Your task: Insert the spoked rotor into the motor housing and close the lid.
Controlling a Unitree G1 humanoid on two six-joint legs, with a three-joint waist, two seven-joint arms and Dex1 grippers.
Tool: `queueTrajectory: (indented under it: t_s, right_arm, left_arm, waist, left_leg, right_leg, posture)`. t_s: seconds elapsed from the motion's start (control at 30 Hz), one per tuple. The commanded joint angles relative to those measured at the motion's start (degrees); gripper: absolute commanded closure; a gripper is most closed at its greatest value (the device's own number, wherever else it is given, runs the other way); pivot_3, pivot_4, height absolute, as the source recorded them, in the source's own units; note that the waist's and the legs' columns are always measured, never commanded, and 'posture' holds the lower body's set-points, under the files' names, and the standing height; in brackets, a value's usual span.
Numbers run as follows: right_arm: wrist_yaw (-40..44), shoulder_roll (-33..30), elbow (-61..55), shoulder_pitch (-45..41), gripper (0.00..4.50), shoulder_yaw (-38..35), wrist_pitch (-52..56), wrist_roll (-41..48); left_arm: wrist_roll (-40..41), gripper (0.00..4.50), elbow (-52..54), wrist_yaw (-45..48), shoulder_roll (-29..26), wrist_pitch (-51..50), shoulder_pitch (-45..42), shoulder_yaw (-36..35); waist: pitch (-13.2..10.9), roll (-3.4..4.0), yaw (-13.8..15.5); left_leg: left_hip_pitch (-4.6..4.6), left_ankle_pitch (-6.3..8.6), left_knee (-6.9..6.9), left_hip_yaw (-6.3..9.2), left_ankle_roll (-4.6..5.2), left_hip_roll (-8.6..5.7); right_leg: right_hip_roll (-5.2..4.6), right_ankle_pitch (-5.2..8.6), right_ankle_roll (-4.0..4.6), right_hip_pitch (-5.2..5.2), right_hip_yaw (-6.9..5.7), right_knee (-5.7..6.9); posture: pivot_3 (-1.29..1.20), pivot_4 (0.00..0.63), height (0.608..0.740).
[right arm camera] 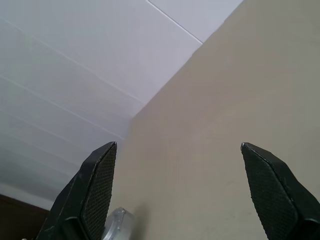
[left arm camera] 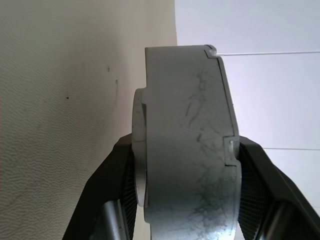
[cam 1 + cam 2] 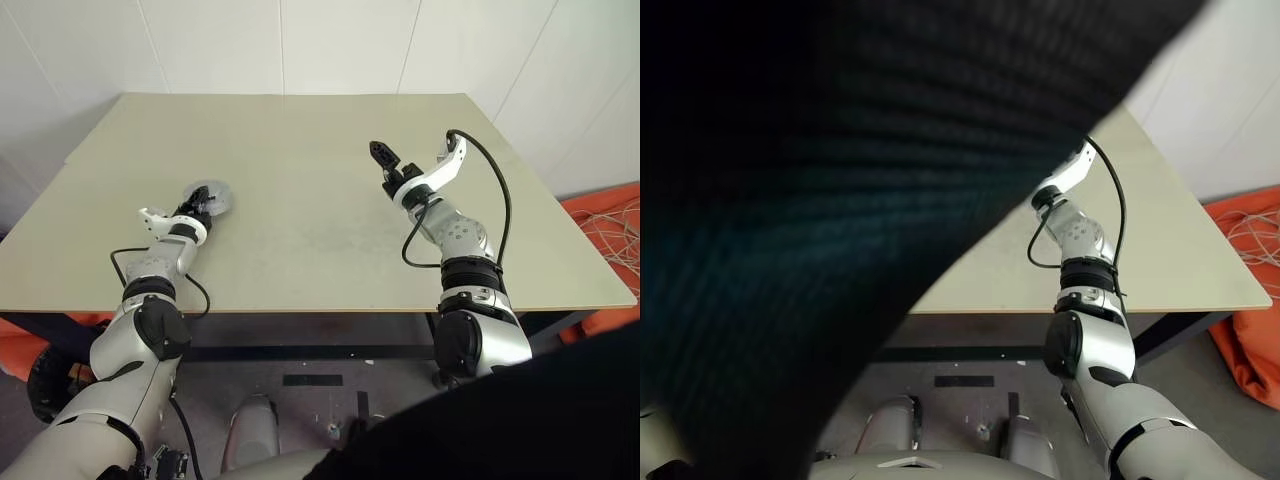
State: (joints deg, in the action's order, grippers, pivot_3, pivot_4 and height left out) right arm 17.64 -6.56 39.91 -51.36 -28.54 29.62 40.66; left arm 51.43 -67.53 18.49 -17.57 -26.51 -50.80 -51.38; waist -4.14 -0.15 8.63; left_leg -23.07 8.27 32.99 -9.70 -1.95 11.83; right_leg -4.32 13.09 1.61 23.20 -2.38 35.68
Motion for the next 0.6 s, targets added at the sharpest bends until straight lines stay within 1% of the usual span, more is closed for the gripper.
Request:
queueTrajectory:
  t_s: [0.03, 0.27, 0.33, 0.37, 0.5, 0.53, 0.6]
  right_arm:
    - [0.01, -0.23, -3.26, -0.81, 0.02, -0.11, 0.12, 1.09]
    - [-0.34, 0.02, -3.34, -0.79, 0.02, -0.24, 0.12, 1.2]
    - [-0.35, 0.06, -3.23, -0.79, 0.0, -0.22, -0.03, 1.12]
    - [-0.4, 0.08, -3.16, -0.79, 0.0, -0.22, -0.13, 1.06]
    - [-0.68, 0.21, -2.93, -0.96, 0.0, -0.26, -0.43, 0.93]
    - [-0.74, 0.26, -2.89, -1.02, 0.0, -0.27, -0.48, 0.92]
    - [-0.79, 0.32, -2.84, -1.08, 0.0, -0.27, -0.54, 0.92]
  left_arm:
    - [0.87, 2.41, 0.7, -0.66, -1.71, 1.65, -0.95, -0.81]
    - [0.6, 2.41, -0.59, -10.01, -2.22, 8.82, -2.8, -1.71]
    - [0.21, 1.67, -1.13, -13.26, -2.52, 10.55, -3.49, -1.63]
    - [0.11, 1.45, -1.42, -15.07, -2.73, 11.2, -3.96, -1.74]
    - [-0.08, 0.19, -1.58, -20.16, -3.24, 13.02, -6.03, -1.86]
    - [-0.21, 0.04, -1.59, -21.6, -3.35, 13.42, -6.41, -1.79]
    - [-0.24, 0.04, -1.63, -23.51, -3.49, 13.78, -6.88, -1.72]
  waist:
    - [0.0, 0.0, -0.01]
    - [0.0, 0.0, -0.78]
    - [0.0, 0.0, -1.07]
    - [0.0, 0.0, -1.14]
    - [0.01, 0.01, -1.35]
    - [0.01, 0.01, -1.44]
    - [0.01, 0.0, -1.57]
  left_leg:
    - [0.0, 0.0, 0.0, 0.0, 0.0, 0.0]
    - [0.08, 0.0, -0.02, 0.0, 0.0, 0.0]
    - [0.08, 0.0, -0.02, 0.0, 0.0, -0.01]
    - [0.08, 0.0, -0.02, 0.0, 0.0, -0.01]
    - [0.22, -0.02, -0.02, 0.0, -0.03, -0.01]
    - [0.3, -0.03, -0.02, 0.0, -0.04, -0.01]
    - [0.48, -0.03, -0.03, -0.02, -0.05, -0.01]
  right_leg:
    - [0.0, 0.0, 0.0, 0.0, 0.0, 0.0]
    - [0.02, -0.02, -0.03, 0.0, 0.1, 0.01]
    - [0.02, -0.06, -0.11, 0.0, 0.11, 0.01]
    - [0.02, -0.11, -0.19, 0.0, 0.11, 0.01]
    - [0.03, -0.09, -0.15, -0.06, 0.15, 0.08]
    - [0.03, -0.03, -0.05, -0.12, 0.18, 0.09]
    - [0.03, -0.02, -0.02, -0.25, 0.24, 0.09]
  posture:
    - [0.0, 0.0, 0.74]
    - [0.0, 0.0, 0.74]
    - [0.0, 0.0, 0.74]
    - [0.0, 0.0, 0.74]
    - [0.0, 0.0, 0.74]
    - [0.0, 0.0, 0.74]
    - [0.0, 0.0, 0.74]
